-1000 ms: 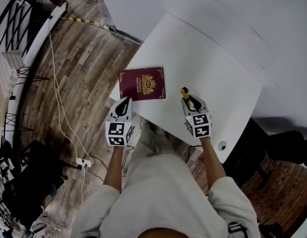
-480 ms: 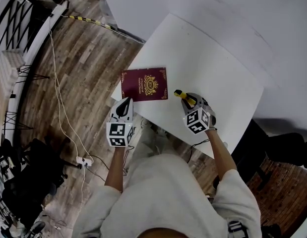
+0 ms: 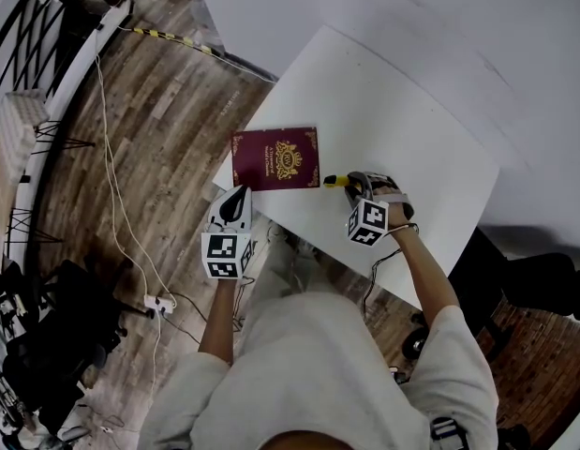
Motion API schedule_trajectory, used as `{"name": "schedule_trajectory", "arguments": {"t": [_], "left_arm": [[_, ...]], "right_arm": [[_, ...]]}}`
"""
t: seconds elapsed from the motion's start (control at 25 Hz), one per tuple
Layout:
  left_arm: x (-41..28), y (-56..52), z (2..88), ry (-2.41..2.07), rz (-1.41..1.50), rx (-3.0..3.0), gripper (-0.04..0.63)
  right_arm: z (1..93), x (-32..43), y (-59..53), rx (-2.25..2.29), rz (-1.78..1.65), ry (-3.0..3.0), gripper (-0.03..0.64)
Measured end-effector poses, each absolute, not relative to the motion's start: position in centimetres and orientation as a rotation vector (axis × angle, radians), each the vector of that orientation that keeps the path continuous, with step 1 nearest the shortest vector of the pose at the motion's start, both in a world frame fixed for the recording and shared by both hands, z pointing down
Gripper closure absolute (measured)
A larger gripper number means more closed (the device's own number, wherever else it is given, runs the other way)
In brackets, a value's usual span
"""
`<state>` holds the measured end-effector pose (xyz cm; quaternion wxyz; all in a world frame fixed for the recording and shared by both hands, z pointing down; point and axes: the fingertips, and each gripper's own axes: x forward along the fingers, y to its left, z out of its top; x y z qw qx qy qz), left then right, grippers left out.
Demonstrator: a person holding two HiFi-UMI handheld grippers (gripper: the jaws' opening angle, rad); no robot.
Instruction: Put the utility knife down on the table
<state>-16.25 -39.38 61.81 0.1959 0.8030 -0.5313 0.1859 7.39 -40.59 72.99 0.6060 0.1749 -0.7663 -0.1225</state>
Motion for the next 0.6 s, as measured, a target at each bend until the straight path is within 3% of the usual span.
{"name": "schedule_trajectory", "arguments": {"t": [0.6], "left_arm": [[-16.8, -38.9, 61.8, -1.505, 0.520, 2.234, 0.588]], "right_arm": [[76.1, 8.2, -40.8, 0.141, -0.423, -1.612, 0.506]]}}
